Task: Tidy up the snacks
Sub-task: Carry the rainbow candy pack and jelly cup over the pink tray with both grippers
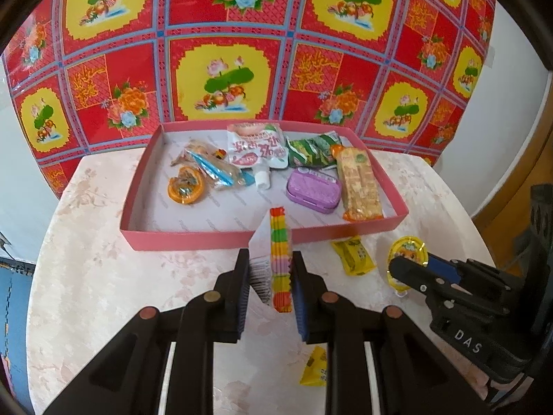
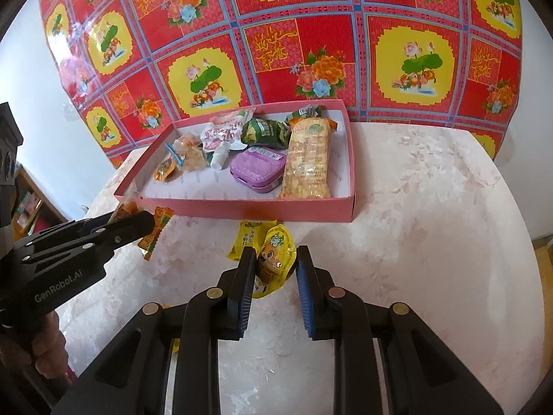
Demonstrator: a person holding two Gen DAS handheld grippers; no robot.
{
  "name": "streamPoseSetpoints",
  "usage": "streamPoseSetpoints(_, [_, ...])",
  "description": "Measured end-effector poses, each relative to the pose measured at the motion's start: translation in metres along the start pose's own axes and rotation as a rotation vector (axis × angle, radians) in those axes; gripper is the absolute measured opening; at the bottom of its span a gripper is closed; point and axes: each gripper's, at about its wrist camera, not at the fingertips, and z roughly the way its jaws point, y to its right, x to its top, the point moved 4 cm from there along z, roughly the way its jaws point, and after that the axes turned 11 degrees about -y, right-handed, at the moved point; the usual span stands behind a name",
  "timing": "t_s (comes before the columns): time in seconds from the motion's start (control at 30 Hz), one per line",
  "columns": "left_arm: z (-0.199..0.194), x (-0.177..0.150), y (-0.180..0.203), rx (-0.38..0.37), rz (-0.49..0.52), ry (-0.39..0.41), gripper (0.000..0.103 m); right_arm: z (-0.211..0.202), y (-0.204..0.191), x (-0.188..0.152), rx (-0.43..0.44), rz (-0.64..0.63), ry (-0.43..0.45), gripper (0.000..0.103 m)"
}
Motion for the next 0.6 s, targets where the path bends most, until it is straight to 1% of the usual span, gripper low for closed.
streamPoseSetpoints(0.43, [-0.005, 0.026, -0.014, 0.023, -0.016, 0.043, 0.023, -0.006, -0.001, 0.029, -0.012, -0.011, 0.036, 0.025])
streamPoseSetpoints(0.6, [-0.001, 0.034, -0.021, 0.035, -0.024, 0.042, 0.023, -0.003, 0.003, 0.041, -0.032, -0.011, 0.043, 0.025])
